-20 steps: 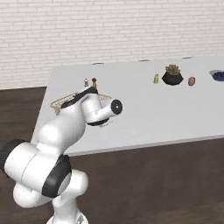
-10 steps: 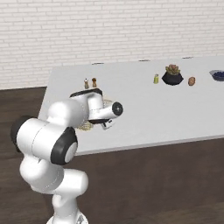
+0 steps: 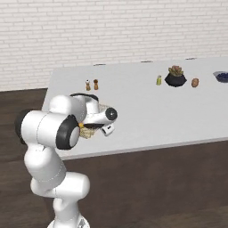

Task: Open the cabinet, pick up the bread from the cabinet and place it in the basket. Then move the basket to the dining counter.

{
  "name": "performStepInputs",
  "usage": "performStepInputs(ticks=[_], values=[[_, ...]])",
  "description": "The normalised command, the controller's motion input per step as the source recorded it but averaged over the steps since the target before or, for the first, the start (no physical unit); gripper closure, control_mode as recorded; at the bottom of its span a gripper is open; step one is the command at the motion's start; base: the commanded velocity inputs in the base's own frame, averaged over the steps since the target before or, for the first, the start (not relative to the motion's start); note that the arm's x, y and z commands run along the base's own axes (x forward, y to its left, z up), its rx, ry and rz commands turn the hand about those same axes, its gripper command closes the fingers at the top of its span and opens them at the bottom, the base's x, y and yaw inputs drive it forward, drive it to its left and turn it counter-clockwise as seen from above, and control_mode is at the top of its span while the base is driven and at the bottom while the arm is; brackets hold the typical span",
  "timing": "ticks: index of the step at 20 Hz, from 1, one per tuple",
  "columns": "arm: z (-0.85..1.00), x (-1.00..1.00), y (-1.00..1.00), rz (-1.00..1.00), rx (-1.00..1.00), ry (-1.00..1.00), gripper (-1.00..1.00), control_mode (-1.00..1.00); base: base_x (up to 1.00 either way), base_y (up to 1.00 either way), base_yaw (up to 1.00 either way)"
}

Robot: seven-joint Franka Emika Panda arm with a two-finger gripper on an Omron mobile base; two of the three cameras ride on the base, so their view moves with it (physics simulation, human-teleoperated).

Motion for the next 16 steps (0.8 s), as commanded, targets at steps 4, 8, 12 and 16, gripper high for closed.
performStepInputs(ticks=[4, 8, 12, 16], values=[[-0.44, 0.12, 0.02, 0.00, -0.11, 0.00, 1.00, -1.00, 0.00, 0.00, 0.00], [0.01, 0.00, 0.00, 0.00, -0.01, -0.01, -1.00, -1.00, 0.00, 0.00, 0.00], [0.22, -0.21, -0.04, 0.01, 0.00, -0.01, -1.00, -1.00, 0.00, 0.00, 0.00], [0.42, -0.51, -0.12, 0.00, 0.00, -0.03, -1.00, -1.00, 0.00, 0.00, 0.00]])
